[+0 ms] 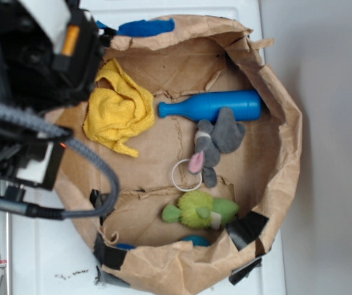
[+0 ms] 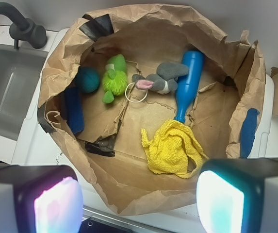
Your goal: Grab the yellow cloth.
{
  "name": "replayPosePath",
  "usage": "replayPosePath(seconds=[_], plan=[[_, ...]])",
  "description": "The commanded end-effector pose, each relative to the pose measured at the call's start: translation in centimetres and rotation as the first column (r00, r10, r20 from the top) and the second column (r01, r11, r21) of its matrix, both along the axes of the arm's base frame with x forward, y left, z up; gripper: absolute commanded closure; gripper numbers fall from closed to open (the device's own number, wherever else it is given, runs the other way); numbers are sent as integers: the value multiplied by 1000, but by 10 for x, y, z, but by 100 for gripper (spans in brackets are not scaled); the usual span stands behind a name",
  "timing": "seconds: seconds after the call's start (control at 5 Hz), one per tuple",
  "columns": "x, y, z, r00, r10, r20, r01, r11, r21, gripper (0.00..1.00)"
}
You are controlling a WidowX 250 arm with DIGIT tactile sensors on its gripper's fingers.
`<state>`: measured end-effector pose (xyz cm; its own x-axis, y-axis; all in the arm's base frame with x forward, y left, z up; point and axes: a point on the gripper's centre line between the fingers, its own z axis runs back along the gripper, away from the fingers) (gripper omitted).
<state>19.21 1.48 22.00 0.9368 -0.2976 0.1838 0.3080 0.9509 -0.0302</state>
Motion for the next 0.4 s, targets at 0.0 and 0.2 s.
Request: replayPosePath(seconds=[0.0, 0.2], plan=[[5, 4, 13, 999, 24, 46, -25, 1000, 8, 0], [55, 46, -38, 993, 71, -90, -68, 997, 37, 0]])
